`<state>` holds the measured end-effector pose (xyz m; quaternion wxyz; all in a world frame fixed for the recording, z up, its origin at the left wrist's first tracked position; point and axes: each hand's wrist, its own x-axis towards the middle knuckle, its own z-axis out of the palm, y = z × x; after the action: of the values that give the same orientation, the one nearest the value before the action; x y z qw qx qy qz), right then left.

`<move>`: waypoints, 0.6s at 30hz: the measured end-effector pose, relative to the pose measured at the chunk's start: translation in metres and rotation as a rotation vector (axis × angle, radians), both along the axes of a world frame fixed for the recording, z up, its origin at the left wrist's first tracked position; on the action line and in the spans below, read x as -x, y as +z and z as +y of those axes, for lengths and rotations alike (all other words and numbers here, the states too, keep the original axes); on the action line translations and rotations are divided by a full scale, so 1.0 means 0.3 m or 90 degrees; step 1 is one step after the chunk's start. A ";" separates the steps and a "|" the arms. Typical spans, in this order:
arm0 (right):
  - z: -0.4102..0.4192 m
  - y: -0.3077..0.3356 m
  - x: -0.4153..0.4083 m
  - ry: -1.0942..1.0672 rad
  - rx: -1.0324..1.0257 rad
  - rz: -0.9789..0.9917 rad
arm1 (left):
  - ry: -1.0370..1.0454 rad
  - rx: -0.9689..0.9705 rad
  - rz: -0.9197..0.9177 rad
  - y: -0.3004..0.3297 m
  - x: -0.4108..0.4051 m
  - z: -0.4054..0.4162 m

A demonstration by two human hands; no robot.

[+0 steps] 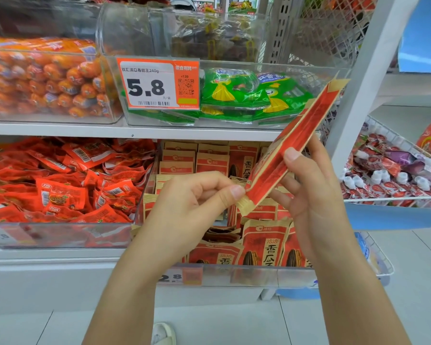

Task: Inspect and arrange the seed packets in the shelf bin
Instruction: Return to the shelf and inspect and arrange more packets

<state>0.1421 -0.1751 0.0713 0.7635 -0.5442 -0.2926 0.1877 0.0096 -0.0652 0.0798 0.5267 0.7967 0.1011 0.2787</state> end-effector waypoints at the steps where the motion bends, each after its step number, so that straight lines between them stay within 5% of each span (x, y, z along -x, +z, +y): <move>1: -0.001 -0.001 0.000 0.003 0.000 0.000 | 0.003 -0.003 -0.002 -0.002 -0.002 0.002; 18: 0.013 0.011 0.041 -0.117 0.049 -0.052 | 0.022 -0.024 0.009 -0.034 -0.054 -0.047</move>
<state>0.1298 -0.1711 0.0745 0.7434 -0.6050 -0.2649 0.1057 0.0257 -0.0793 0.0696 0.5056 0.8067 0.1134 0.2840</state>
